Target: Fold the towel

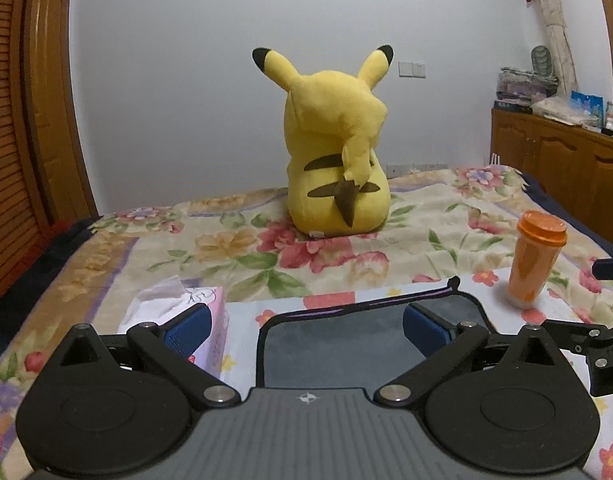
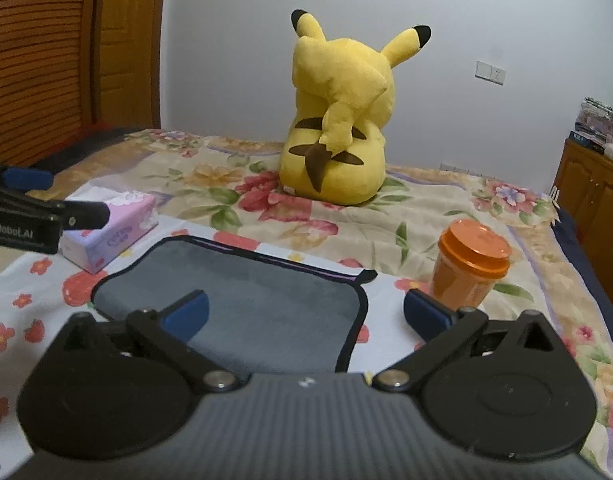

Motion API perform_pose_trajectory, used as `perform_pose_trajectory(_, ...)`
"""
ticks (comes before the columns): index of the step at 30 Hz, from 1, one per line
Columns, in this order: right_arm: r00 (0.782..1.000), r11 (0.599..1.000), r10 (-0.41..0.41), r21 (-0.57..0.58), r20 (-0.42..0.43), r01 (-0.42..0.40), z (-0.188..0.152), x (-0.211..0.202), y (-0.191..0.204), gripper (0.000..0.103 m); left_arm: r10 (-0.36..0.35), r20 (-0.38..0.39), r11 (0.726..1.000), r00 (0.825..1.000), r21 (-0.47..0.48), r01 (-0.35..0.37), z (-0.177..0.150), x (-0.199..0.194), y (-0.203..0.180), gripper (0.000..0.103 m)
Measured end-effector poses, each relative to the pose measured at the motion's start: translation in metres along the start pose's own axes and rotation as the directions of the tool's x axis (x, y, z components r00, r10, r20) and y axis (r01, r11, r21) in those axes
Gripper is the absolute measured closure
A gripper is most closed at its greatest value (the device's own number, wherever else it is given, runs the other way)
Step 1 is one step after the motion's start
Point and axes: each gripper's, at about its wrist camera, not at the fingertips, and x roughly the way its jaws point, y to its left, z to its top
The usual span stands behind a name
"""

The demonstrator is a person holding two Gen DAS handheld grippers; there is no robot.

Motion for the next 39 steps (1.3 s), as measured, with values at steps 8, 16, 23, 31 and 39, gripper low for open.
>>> perform_pose_trajectory(8,0.999,1.0,-0.017,0.022,0.028,0.016,0.007,-0.029,-0.006,0.0,0.014,0.042,1.0,0.999,-0.006,-0.014,0.016,-0.037,-0.01,0.0)
perform_pose_trajectory(16,0.996,0.998,-0.047,0.033,0.073,0.045,0.016,-0.065,-0.011,0.0,-0.003,0.072,0.999,0.997,0.034,0.0,0.026,-0.076,-0.022,0.0)
perform_pose_trajectory(23,0.992,0.998,-0.049,0.044,0.116,0.044,0.025,-0.097,-0.008,0.0,-0.004,0.073,0.999,0.997,0.052,0.0,0.024,-0.11,-0.03,0.0)
perform_pose_trajectory(31,0.99,0.997,-0.048,0.064,0.134,0.04,0.022,-0.117,-0.007,0.0,0.003,0.067,0.998,0.998,0.057,-0.007,0.016,-0.14,-0.038,0.0)
perform_pose_trajectory(39,0.991,0.994,-0.058,0.1,0.12,0.046,-0.005,-0.137,-0.008,0.0,-0.001,0.057,0.998,0.998,0.063,-0.003,-0.003,-0.165,-0.045,0.0)
